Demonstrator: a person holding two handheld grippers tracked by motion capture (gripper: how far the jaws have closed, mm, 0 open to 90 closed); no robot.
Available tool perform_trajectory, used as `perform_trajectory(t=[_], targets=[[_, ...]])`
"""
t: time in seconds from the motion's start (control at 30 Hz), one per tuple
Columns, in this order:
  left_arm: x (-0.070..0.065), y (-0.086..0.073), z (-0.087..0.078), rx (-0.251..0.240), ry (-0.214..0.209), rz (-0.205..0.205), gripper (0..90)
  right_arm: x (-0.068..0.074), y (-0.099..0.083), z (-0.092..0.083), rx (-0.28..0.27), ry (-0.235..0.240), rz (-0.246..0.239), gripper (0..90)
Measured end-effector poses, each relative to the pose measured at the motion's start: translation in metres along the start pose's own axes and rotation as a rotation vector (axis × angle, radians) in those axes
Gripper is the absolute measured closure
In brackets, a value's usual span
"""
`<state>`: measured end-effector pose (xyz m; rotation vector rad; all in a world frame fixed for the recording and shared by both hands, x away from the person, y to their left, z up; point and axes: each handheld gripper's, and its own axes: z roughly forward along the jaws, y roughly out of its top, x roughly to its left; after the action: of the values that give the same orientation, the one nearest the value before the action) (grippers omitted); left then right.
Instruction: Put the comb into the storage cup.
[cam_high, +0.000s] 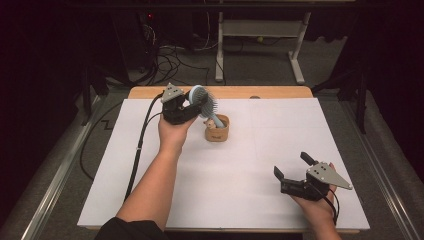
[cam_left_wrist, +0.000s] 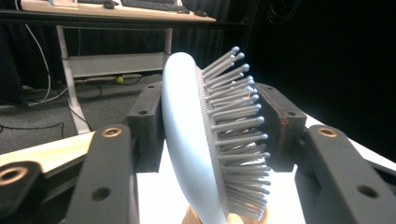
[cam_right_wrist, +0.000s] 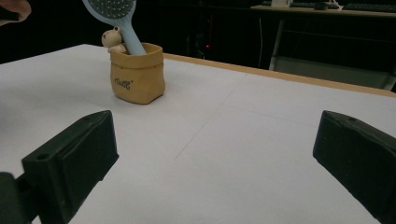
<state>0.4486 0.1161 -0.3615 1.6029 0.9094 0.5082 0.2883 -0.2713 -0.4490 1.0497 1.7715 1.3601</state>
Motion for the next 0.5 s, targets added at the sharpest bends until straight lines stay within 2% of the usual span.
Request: perform_trajectory(t=[0.27, 0.4, 0.5], targets=[[-0.0005, -0.0007, -0.0002, 0.020, 0.023, 0.030, 37.5, 0.0005, -0.0005, 0.0008, 0.004, -0.002, -0.006, 0.2], [0.0026, -0.0006, -0.0001, 0.033, 0.015, 0.005, 31.9, 0.0004, -0.0005, 0.0006, 0.004, -0.004, -0.005, 0.2], [0.0040, -0.0009, -0.0004, 0.043, 0.022, 0.010, 30.1, 0.0006, -0.0008, 0.0009, 0.008, -0.003, -0.006, 0.2]])
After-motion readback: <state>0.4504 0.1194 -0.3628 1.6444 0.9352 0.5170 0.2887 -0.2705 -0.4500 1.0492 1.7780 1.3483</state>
